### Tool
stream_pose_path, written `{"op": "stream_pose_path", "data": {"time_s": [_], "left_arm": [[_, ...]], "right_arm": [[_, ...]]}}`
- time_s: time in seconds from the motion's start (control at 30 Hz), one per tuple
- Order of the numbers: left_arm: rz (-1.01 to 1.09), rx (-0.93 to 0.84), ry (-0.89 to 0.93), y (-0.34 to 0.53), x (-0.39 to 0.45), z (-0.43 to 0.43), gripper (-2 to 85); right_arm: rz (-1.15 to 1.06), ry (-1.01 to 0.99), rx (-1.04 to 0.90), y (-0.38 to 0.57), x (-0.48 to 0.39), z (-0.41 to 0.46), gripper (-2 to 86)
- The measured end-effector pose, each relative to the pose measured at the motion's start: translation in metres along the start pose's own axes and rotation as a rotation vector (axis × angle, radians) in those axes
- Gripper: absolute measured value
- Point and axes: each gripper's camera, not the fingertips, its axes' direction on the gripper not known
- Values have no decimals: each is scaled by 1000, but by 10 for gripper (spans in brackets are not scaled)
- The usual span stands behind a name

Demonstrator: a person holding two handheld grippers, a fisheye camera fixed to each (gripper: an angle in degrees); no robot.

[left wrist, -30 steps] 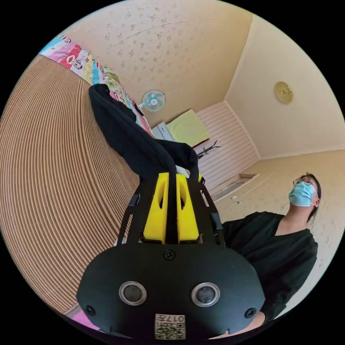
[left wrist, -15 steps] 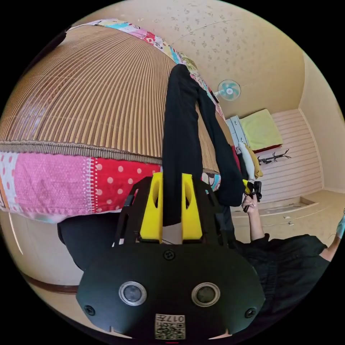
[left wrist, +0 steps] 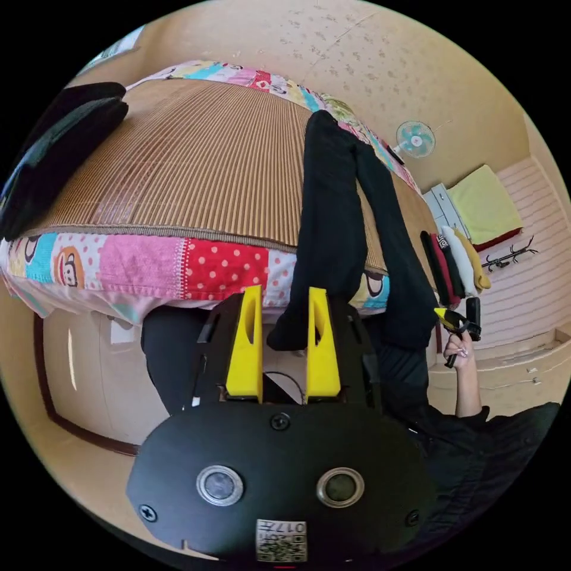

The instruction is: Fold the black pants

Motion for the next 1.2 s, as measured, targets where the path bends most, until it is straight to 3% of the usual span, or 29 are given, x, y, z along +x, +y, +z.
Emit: {"op": "stream_pose_path", "data": {"time_s": [0.07, 0.13, 0.23, 0.5, 0.63, 0.77, 0.83, 1.0, 1.13, 1.2], "left_arm": [[75, 26, 100, -9, 30, -6, 115], [182, -67, 287, -34, 74, 10, 122], [291, -197, 404, -69, 129, 41, 135], [512, -541, 141, -102, 215, 132, 133], [610, -520, 58, -88, 212, 133, 55], [575, -431, 115, -85, 183, 114, 41], [456, -403, 253, -91, 147, 109, 42], [329, -381, 478, -100, 94, 109, 42], [385, -364, 475, -103, 89, 102, 42], [388, -352, 475, -105, 88, 97, 42]], "right_arm": [[-46, -33, 41, 3, -13, 1, 29], [-96, -52, 43, 2, -26, 9, 29], [-141, -63, -4, -5, -41, 37, 30], [-250, -61, -7, -1, -78, 89, 27], [-300, 7, -44, 8, -77, 88, 27], [-370, -292, -202, 4, -44, 70, 31], [-390, -417, -230, -5, -23, 51, 39], [-174, -257, -9, -96, 76, -21, 109], [-55, -319, 213, -199, 157, -64, 146], [29, -241, 308, -279, 197, -72, 158]]}}
